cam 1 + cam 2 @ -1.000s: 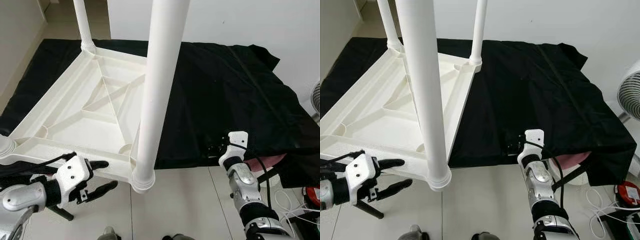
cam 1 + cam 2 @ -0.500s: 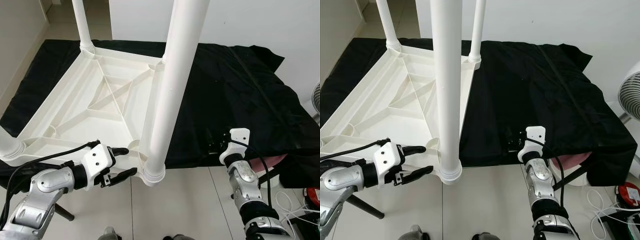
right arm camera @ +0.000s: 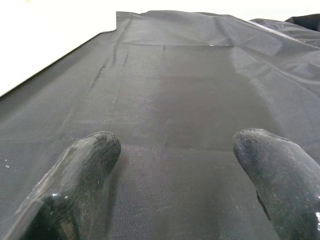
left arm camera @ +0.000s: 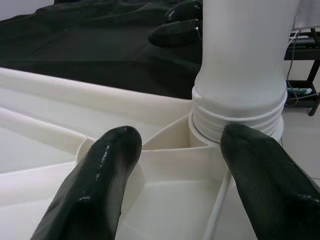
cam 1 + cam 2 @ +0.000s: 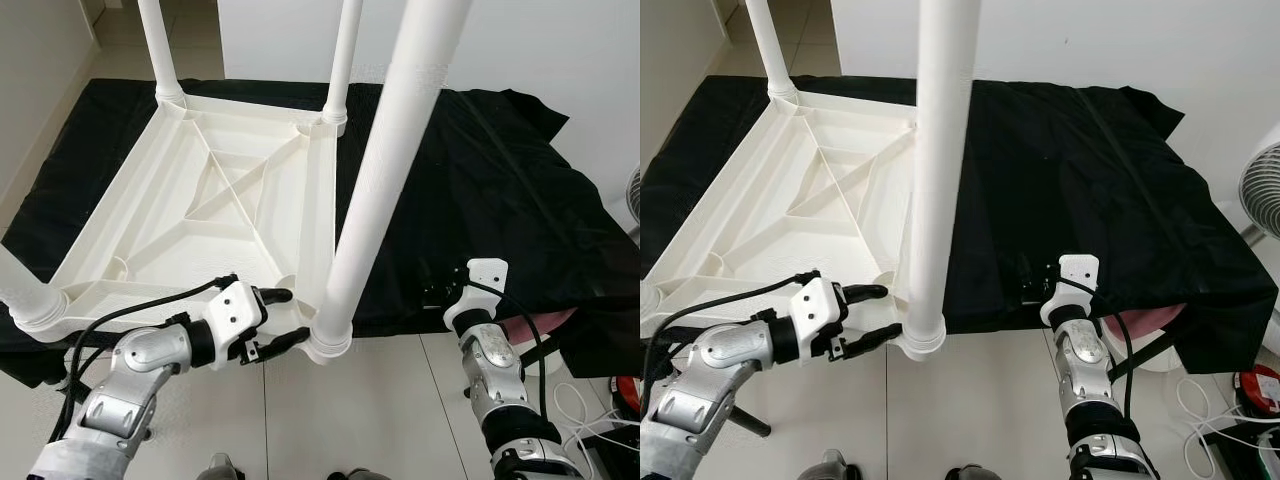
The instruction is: Building children table
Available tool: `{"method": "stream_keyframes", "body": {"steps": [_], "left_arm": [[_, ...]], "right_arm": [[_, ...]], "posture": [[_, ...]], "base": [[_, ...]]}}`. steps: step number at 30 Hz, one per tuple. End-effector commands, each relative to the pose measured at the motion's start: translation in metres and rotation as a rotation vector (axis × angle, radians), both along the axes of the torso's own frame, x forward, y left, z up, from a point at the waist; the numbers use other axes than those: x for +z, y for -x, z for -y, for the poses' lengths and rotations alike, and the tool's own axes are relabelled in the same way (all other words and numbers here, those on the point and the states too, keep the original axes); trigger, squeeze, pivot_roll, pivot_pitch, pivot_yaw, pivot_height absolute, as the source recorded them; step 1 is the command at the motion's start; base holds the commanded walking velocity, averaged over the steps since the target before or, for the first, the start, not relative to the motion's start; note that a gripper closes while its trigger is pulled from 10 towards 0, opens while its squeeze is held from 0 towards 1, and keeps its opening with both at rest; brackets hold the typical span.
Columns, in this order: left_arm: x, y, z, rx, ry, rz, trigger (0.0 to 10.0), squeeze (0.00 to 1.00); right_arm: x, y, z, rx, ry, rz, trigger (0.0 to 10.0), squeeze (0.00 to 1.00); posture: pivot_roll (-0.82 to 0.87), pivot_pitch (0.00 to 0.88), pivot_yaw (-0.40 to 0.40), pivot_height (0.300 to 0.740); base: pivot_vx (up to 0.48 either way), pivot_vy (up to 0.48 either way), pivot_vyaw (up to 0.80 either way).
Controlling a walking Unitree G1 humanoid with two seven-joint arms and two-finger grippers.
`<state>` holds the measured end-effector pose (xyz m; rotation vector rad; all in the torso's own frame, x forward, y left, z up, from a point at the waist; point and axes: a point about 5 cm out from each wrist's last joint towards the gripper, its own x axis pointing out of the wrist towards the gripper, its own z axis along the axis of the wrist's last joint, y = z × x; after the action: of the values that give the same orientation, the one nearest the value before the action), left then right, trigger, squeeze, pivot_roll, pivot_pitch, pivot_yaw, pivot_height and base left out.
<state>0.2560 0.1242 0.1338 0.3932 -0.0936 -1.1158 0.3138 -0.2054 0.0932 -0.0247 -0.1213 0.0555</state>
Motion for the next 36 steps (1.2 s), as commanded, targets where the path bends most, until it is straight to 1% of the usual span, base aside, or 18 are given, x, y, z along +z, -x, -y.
{"method": "stream_keyframes", "body": {"steps": [1,3,4,5,8,10,11,13,16,18,21,25,27,28,29,32,33,36], "left_arm": [[0.002,-0.003,0.002,0.061,0.027,0.034,10.0,0.0],[0.002,-0.003,0.001,0.064,0.023,0.037,10.0,0.0],[0.001,-0.002,-0.006,0.069,0.007,0.028,10.0,0.0],[0.001,-0.002,-0.006,0.069,0.007,0.028,10.0,0.0],[0.002,0.006,-0.025,0.038,-0.046,0.002,10.0,0.0],[0.002,0.01,-0.028,0.007,-0.077,-0.014,10.0,0.0],[0.002,0.01,-0.028,0.007,-0.077,-0.014,10.0,0.0],[0.001,0.016,-0.029,-0.033,-0.128,-0.011,10.0,0.0],[0.001,0.017,-0.029,-0.041,-0.139,-0.009,10.0,0.0],[0.001,0.017,-0.028,-0.044,-0.148,-0.005,10.0,0.0],[-0.005,0.016,-0.021,-0.045,-0.18,0.008,10.0,0.0],[-0.007,0.015,-0.018,-0.05,-0.19,0.011,10.0,0.0],[-0.01,0.012,-0.011,-0.053,-0.205,0.035,10.0,0.0],[-0.01,0.012,-0.011,-0.053,-0.205,0.035,10.0,0.0],[-0.01,0.011,-0.007,-0.058,-0.21,0.052,10.0,0.0],[-0.007,0.001,0.001,-0.035,-0.189,0.09,10.0,0.0],[-0.007,0.001,0.001,-0.035,-0.189,0.09,10.0,0.0],[-0.001,-0.012,0.011,-0.002,-0.158,0.143,10.0,0.0]], "right_arm": [[-0.005,0.003,0.001,-0.011,-0.007,-0.026,10.0,0.0],[-0.005,0.003,0.001,-0.011,-0.007,-0.026,10.0,0.0],[-0.005,0.003,0.002,-0.012,-0.005,-0.026,10.0,0.0],[-0.005,0.003,0.002,-0.012,-0.005,-0.026,10.0,0.0],[-0.005,0.003,0.004,-0.011,0.0,-0.03,10.0,0.0],[-0.005,0.003,0.003,-0.006,0.002,-0.032,10.0,0.0],[-0.005,0.003,0.003,-0.006,0.002,-0.032,10.0,0.0],[-0.004,0.001,0.002,0.001,0.004,-0.032,10.0,0.0],[-0.003,0.001,0.001,0.002,0.004,-0.03,10.0,0.0],[-0.003,0.001,0.002,0.002,0.005,-0.03,10.0,0.0],[-0.003,0.0,0.001,0.004,0.007,-0.032,10.0,0.0],[-0.002,0.0,0.001,0.005,0.006,-0.031,10.0,0.0],[-0.001,-0.001,0.001,0.005,0.009,-0.029,10.0,0.0],[-0.001,-0.001,0.001,0.005,0.009,-0.029,10.0,0.0],[-0.001,-0.002,0.001,0.005,0.01,-0.027,10.0,0.0],[0.001,-0.003,0.001,0.004,0.01,-0.021,10.0,0.0],[0.001,-0.003,0.001,0.004,0.01,-0.021,10.0,0.0],[0.001,-0.002,-0.001,0.005,0.008,-0.017,10.0,0.0]], "posture": [[0.03,0.075,-0.047,0.74],[0.03,0.075,-0.047,0.74],[0.03,0.076,-0.049,0.74],[0.03,0.076,-0.049,0.74],[0.04,0.076,-0.056,0.74],[0.04,0.075,-0.058,0.74],[0.04,0.075,-0.058,0.74],[0.04,0.071,-0.059,0.74],[0.04,0.071,-0.059,0.74],[0.05,0.067,-0.062,0.74],[0.04,0.064,-0.064,0.74],[0.04,0.06,-0.063,0.74],[0.04,0.057,-0.063,0.74],[0.04,0.057,-0.063,0.74],[0.03,0.053,-0.061,0.74],[0.03,0.048,-0.059,0.74],[0.03,0.048,-0.059,0.74],[0.01,0.039,-0.052,0.74]], "base": [[0.0,0.0,0.0],[0.0,0.0,0.0],[0.0,0.0,0.0],[0.0,0.0,0.0],[0.0,0.0,0.0],[0.0,0.0,0.0],[0.0,0.0,0.0],[0.0,0.0,0.0],[0.0,0.0,0.0],[0.0,0.0,0.0],[0.0,0.0,0.0],[0.0,0.0,0.0],[0.0,0.0,0.0],[0.0,0.0,0.0],[0.0,0.0,0.0],[0.0,0.0,0.0],[0.0,0.0,0.0],[0.0,0.0,0.0]]}}
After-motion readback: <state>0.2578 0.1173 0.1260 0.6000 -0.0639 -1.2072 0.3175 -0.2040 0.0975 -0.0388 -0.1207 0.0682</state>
